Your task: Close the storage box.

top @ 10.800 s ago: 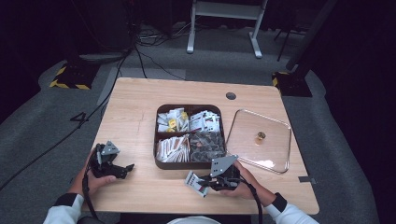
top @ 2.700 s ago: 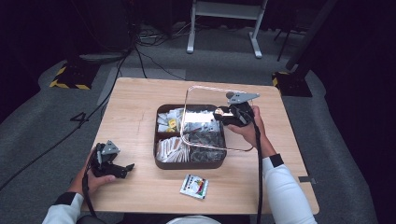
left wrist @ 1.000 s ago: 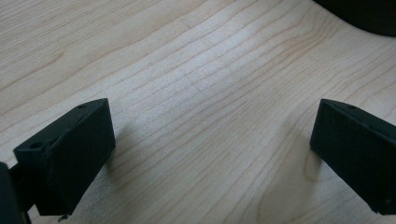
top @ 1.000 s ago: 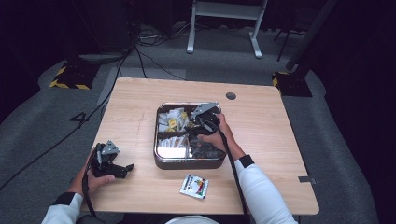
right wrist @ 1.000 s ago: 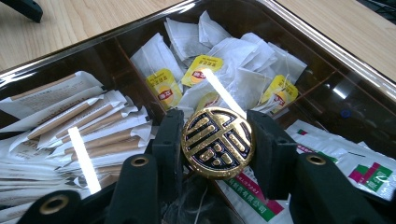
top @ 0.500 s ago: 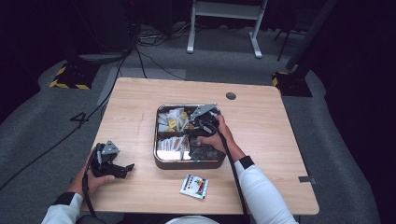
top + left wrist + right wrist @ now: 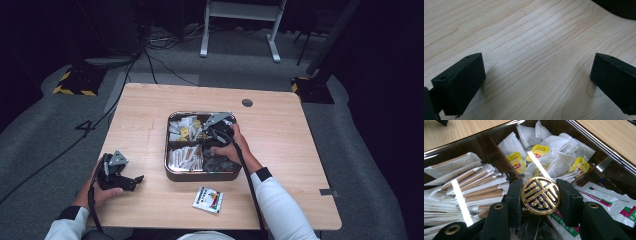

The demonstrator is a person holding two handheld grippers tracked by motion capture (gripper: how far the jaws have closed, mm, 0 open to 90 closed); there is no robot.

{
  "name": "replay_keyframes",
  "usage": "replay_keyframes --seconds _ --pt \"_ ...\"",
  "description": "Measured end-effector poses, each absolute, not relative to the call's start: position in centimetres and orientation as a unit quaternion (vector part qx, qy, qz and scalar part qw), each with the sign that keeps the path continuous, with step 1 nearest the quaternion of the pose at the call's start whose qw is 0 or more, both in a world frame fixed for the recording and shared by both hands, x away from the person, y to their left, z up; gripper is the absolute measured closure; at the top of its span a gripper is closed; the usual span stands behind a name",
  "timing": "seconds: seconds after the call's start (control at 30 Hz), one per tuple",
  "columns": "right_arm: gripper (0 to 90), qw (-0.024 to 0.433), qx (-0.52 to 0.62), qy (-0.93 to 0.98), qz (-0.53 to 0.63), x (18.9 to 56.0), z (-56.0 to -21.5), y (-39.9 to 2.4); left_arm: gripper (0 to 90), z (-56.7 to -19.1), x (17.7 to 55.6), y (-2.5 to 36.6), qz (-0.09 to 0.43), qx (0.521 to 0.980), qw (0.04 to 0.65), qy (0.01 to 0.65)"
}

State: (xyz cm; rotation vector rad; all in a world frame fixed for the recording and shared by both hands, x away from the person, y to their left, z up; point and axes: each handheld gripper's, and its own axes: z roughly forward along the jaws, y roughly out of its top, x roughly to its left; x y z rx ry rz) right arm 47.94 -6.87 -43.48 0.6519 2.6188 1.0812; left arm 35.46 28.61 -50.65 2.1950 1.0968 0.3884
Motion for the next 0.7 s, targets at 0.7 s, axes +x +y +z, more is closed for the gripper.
replay_keyframes --seconds 0.7 --pt "33.6 0.144 0.218 0.883 0.391 47.2 -40.4 -8.6 0.2 -50.6 35.5 28.6 0.149 0.836 0.322 0.419"
